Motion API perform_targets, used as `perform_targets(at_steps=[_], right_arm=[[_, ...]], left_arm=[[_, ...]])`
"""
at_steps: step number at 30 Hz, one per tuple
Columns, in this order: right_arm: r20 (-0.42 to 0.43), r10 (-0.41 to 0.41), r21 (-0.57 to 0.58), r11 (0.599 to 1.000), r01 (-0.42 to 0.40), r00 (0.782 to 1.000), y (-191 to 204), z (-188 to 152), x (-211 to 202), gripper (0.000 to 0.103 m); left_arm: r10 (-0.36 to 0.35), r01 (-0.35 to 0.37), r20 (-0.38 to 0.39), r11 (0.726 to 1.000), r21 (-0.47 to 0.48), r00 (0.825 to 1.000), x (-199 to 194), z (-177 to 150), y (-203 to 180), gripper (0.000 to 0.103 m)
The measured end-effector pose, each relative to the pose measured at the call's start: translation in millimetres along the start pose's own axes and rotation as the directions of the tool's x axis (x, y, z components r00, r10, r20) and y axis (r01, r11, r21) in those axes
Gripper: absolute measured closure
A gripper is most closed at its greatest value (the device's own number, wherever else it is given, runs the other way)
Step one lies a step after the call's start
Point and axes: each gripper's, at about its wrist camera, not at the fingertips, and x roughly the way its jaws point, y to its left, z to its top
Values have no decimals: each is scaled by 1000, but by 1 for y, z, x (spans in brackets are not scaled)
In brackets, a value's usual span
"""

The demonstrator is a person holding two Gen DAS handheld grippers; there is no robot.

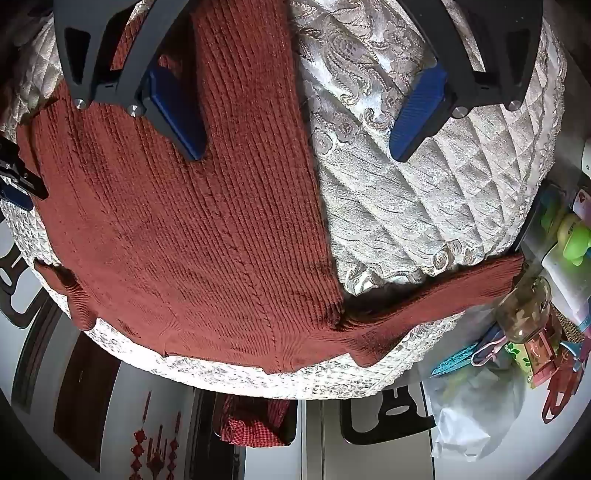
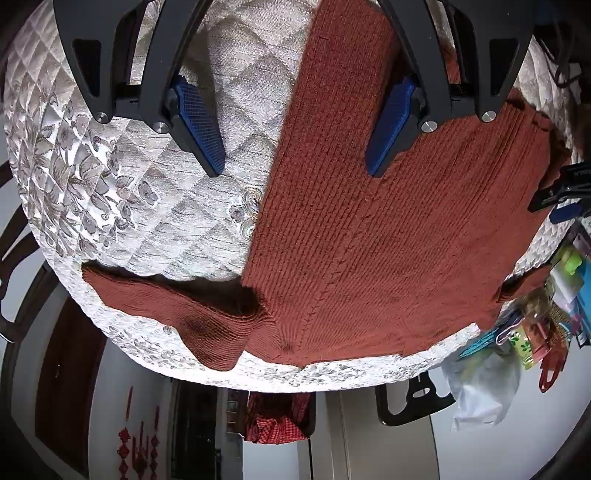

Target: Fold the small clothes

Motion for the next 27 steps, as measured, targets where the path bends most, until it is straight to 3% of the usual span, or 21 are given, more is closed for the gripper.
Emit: perform_targets(at_steps=[27], right_arm=[[2, 0, 0, 1000, 0, 1000, 0, 0, 0, 24]], left_arm=[[1, -1, 8, 1000, -2, 1000, 0, 0, -1, 1]])
